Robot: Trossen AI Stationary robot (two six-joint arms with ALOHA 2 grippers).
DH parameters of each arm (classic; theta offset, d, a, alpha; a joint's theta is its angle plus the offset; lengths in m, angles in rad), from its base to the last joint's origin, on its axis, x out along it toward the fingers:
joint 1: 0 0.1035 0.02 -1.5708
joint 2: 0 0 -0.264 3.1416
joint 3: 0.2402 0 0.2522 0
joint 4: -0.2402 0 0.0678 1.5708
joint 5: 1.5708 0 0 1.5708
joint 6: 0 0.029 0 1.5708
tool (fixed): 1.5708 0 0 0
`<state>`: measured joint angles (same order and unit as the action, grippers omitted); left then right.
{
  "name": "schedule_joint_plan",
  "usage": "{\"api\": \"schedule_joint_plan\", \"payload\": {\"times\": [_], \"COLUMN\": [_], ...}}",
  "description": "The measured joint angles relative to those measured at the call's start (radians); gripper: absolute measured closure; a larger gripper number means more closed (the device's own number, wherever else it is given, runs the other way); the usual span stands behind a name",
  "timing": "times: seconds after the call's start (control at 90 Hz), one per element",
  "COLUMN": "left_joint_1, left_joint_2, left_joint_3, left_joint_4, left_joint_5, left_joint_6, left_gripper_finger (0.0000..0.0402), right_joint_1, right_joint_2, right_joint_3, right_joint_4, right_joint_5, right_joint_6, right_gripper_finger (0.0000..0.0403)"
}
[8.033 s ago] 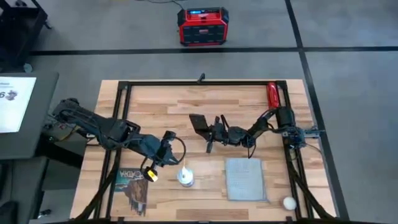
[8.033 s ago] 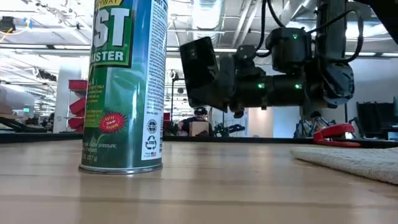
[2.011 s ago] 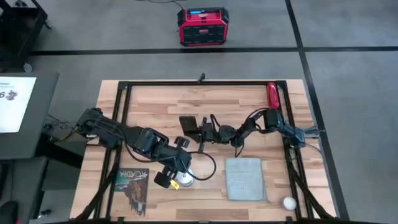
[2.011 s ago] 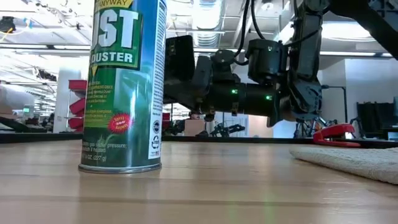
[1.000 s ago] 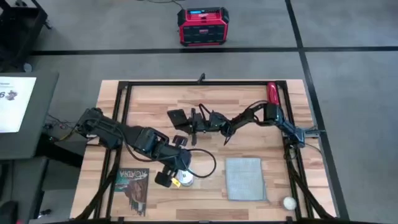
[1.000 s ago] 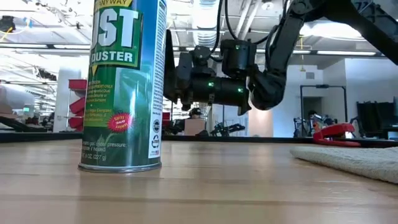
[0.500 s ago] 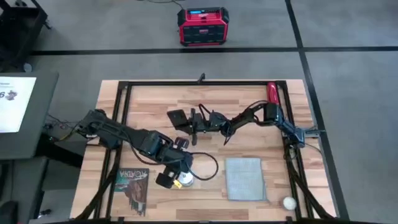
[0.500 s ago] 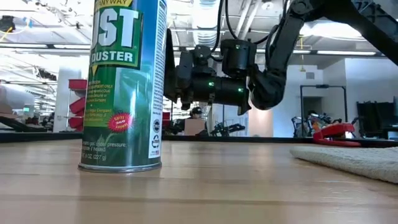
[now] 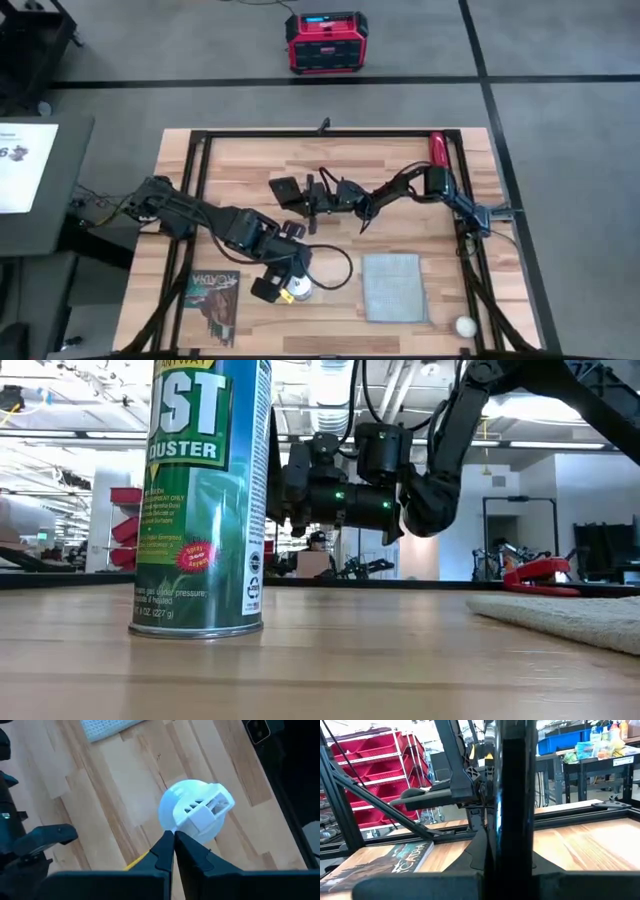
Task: Apply microfiber cloth
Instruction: Spray the back of the cellphone using the spray bottle
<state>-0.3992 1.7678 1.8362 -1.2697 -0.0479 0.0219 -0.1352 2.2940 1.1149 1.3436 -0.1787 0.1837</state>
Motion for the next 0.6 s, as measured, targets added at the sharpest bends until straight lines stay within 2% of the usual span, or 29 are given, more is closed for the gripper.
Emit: {"api": "schedule_joint_plan", "payload": {"times": [0.6], "left_joint_1": [-0.007], "left_joint_2": [0.000], "left_joint_3": [-0.008], "left_joint_4": [0.023], "left_joint_5": [-0.001], "left_joint_6": [-0.007], "left_gripper_finger": [0.0402], "right_joint_1": [0.004], "right_joint_2": [0.000], "right_joint_3": [0.000], "right_joint_4": [-0.001], "right_joint_5": [-0.007], "right_joint_6": [0.010], "right_gripper_finger": [0.0393]}}
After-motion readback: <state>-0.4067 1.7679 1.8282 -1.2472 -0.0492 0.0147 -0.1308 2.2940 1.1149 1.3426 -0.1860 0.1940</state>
